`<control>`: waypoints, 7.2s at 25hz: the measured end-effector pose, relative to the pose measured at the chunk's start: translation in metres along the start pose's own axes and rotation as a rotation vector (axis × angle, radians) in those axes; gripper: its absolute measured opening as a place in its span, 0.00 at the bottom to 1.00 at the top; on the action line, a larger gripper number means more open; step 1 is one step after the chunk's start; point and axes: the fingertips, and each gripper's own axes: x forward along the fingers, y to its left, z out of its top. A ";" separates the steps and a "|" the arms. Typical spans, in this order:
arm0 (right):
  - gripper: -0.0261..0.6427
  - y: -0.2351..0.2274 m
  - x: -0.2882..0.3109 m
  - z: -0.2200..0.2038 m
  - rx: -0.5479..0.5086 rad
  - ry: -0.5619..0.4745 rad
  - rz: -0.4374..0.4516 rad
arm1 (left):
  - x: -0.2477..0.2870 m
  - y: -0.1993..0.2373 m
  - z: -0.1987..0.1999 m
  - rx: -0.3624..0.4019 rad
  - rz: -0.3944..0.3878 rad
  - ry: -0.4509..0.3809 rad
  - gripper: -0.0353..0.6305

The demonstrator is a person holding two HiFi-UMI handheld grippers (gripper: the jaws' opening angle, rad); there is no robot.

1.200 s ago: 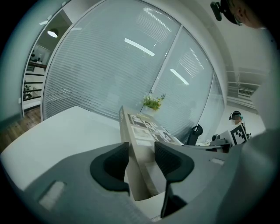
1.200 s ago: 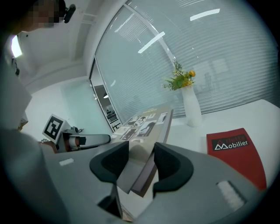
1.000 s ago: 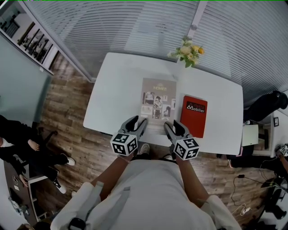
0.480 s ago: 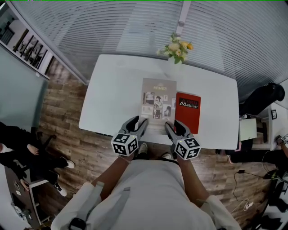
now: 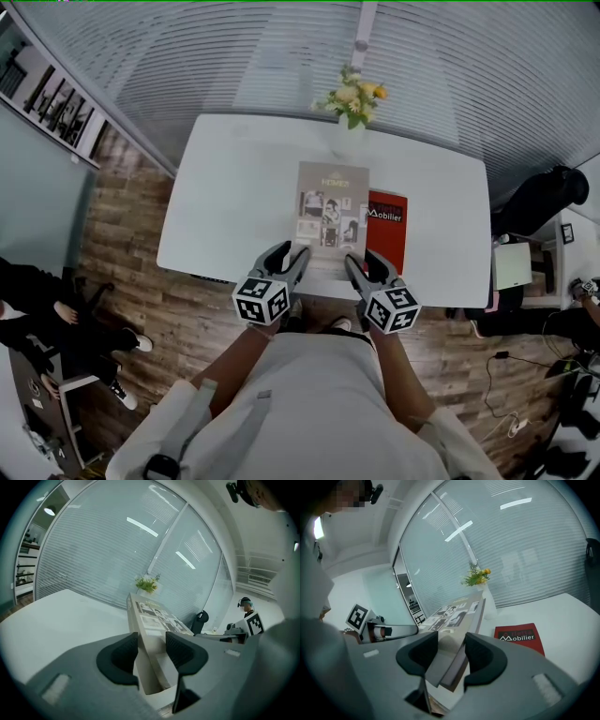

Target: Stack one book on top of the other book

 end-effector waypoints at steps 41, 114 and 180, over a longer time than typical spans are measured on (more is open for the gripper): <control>0.30 -0.086 -0.063 0.013 -0.002 -0.001 -0.032 | 0.064 -0.085 -0.018 0.000 -0.027 0.014 0.33; 0.30 -0.190 -0.034 -0.082 0.165 0.170 -0.083 | 0.156 -0.071 -0.121 0.038 -0.006 0.295 0.34; 0.15 -0.052 -0.083 0.108 -0.363 -0.114 -0.089 | 0.034 -0.110 0.103 0.313 -0.101 -0.256 0.15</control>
